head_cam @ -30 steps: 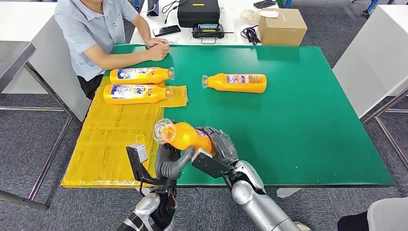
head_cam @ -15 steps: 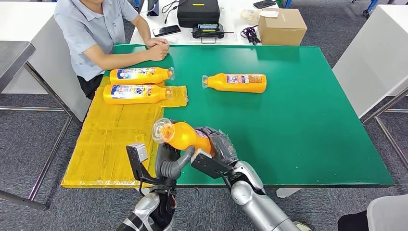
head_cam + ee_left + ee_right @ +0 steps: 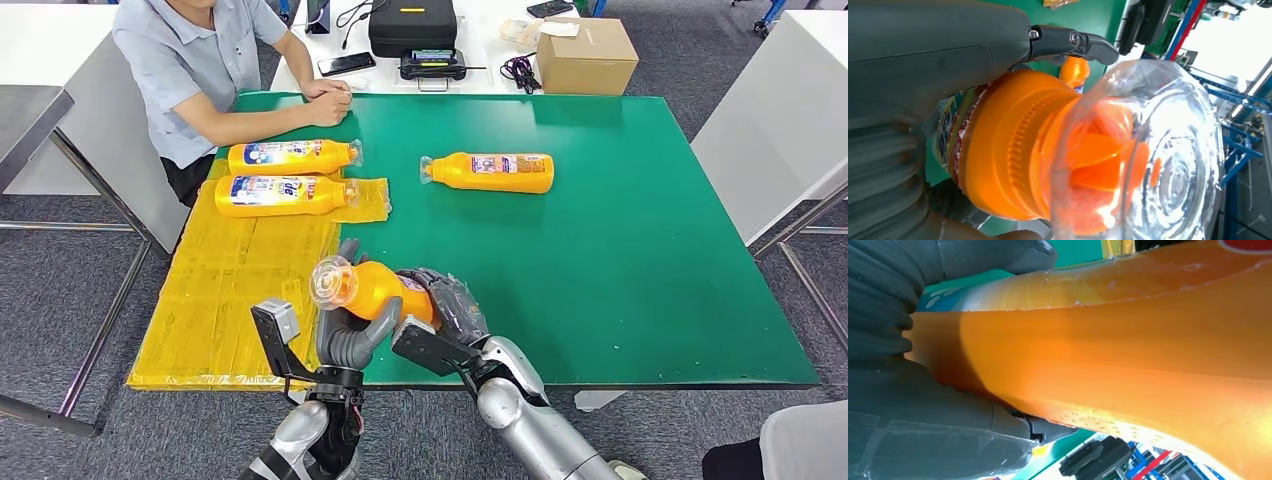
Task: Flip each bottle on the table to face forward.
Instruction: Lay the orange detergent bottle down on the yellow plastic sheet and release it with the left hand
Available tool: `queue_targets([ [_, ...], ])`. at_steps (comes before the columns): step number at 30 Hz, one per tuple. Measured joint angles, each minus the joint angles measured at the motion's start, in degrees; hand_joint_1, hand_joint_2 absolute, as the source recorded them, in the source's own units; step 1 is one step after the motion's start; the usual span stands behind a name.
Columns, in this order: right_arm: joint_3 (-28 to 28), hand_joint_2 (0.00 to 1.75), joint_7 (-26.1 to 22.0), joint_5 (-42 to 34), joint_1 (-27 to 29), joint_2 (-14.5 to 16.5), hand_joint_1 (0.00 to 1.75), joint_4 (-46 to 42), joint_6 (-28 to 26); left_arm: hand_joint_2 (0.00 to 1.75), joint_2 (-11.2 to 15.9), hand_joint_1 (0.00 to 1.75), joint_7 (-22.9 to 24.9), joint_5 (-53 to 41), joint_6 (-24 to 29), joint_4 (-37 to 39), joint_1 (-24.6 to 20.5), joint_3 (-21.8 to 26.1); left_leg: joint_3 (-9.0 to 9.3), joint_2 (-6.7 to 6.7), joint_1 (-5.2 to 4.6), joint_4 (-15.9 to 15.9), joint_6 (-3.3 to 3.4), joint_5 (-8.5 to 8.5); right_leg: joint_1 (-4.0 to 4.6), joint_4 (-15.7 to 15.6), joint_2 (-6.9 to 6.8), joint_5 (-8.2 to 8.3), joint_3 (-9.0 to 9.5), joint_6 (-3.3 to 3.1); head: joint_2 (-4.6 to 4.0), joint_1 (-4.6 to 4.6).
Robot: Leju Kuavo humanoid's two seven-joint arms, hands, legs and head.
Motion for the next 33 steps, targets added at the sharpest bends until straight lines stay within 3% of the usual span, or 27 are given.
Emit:
queue_targets([
  [8, 0.0, 1.75, 0.2, -1.3, 0.0, -0.5, 1.75, 0.0, 2.6, 1.75, 0.7, 0.00, 4.6, 0.4, -5.8, 1.1, -0.1, 0.5, 0.00, 0.00, 0.00, 0.0, 0.00, 0.00, 0.00, 0.0, 0.00, 0.00, -0.01, 0.00, 0.00, 0.00],
  [17, -0.1, 1.75, 0.3, -1.4, 0.2, -1.1, 1.75, 0.4, 2.7, 1.75, 0.7, 0.00, 6.5, 0.5, -7.3, 4.0, -1.1, 0.4, 0.00, 0.00, 0.00, 0.0, 0.00, 0.00, 0.00, 0.0, 0.00, 0.00, -0.01, 0.00, 0.00, 0.00],
  [18, -0.1, 1.75, 0.3, -1.5, 0.2, -1.1, 1.75, 0.4, 2.8, 1.75, 0.7, 0.22, 6.4, 0.5, -7.4, 4.2, -1.1, 0.4, 0.00, 0.00, 0.00, 0.0, 0.00, 0.00, 0.00, 0.0, 0.00, 0.00, -0.01, 0.00, 0.00, -0.01],
  [21, -0.1, 1.75, 0.3, -2.0, 0.3, -1.2, 1.75, 0.5, 2.9, 1.75, 0.7, 1.53, 6.1, 0.6, -7.6, 4.3, -1.1, 0.4, 0.00, 0.00, 0.00, 0.0, 0.00, 0.00, 0.00, 0.0, 0.00, 0.00, -0.01, 0.00, 0.00, -0.01],
  [22, -0.2, 1.75, 0.3, -2.2, 0.3, -1.3, 1.75, 0.5, 3.0, 1.75, 0.7, 1.75, 6.0, 0.5, -7.6, 4.3, -1.1, 0.4, 0.00, 0.00, 0.00, 0.0, 0.00, 0.00, 0.00, 0.0, 0.00, 0.00, -0.01, 0.00, 0.00, -0.01],
  [23, -0.3, 1.75, 0.3, -2.3, 0.3, -1.3, 1.75, 0.5, 3.1, 1.75, 0.7, 1.75, 5.7, 0.3, -7.6, 4.3, -1.0, 0.4, 0.00, 0.00, 0.00, 0.0, 0.00, 0.00, 0.00, 0.0, 0.00, 0.00, -0.01, 0.00, 0.00, 0.00],
  [24, -0.3, 1.75, 0.3, -2.4, 0.3, -1.4, 1.64, 0.5, 3.2, 1.75, 0.7, 1.75, 5.3, -0.1, -7.4, 4.3, -1.0, 0.4, 0.00, 0.00, 0.00, 0.0, 0.00, 0.00, 0.00, 0.0, 0.00, 0.00, -0.01, 0.00, 0.00, 0.00],
  [25, -0.4, 1.75, 0.3, -2.4, 0.3, -1.5, 1.30, 0.5, 3.3, 1.75, 0.7, 1.75, 4.8, -0.5, -7.2, 4.3, -1.0, 0.5, 0.00, 0.00, 0.00, 0.0, 0.00, 0.00, 0.00, 0.0, 0.00, 0.00, -0.01, 0.00, 0.00, -0.01],
  [27, -0.6, 1.75, 0.3, -2.6, 0.2, -1.5, 0.43, 0.5, 3.5, 1.75, 0.7, 1.75, 3.5, -1.3, -6.3, 4.3, -1.0, 0.5, 0.00, 0.00, 0.00, 0.0, 0.00, 0.00, 0.00, 0.0, 0.00, 0.00, 0.00, 0.00, 0.00, 0.00],
  [28, -0.6, 1.75, 0.3, -2.7, 0.2, -1.4, 0.09, 0.5, 3.6, 1.75, 0.6, 1.75, 2.8, -1.8, -5.7, 4.3, -1.0, 0.5, 0.00, 0.00, 0.00, 0.0, 0.00, 0.00, 0.00, 0.0, 0.00, 0.00, 0.00, 0.00, 0.00, 0.00],
  [29, -0.7, 1.75, 0.2, -2.9, 0.2, -1.4, 0.00, 0.5, 3.7, 1.75, 0.6, 1.75, 2.2, -2.2, -5.0, 4.3, -1.0, 0.5, 0.00, 0.00, 0.00, 0.0, 0.00, 0.00, 0.00, 0.0, 0.00, 0.00, 0.00, 0.00, 0.00, 0.00],
  [33, -0.7, 1.75, 0.0, -3.6, 0.1, -1.1, 0.00, 0.5, 3.8, 1.75, 0.3, 1.75, 0.5, -3.2, -2.9, 4.3, -1.0, 0.5, 0.00, 0.00, 0.00, 0.0, 0.00, 0.00, 0.00, 0.0, 0.00, 0.00, 0.00, 0.00, 0.00, -0.01],
])
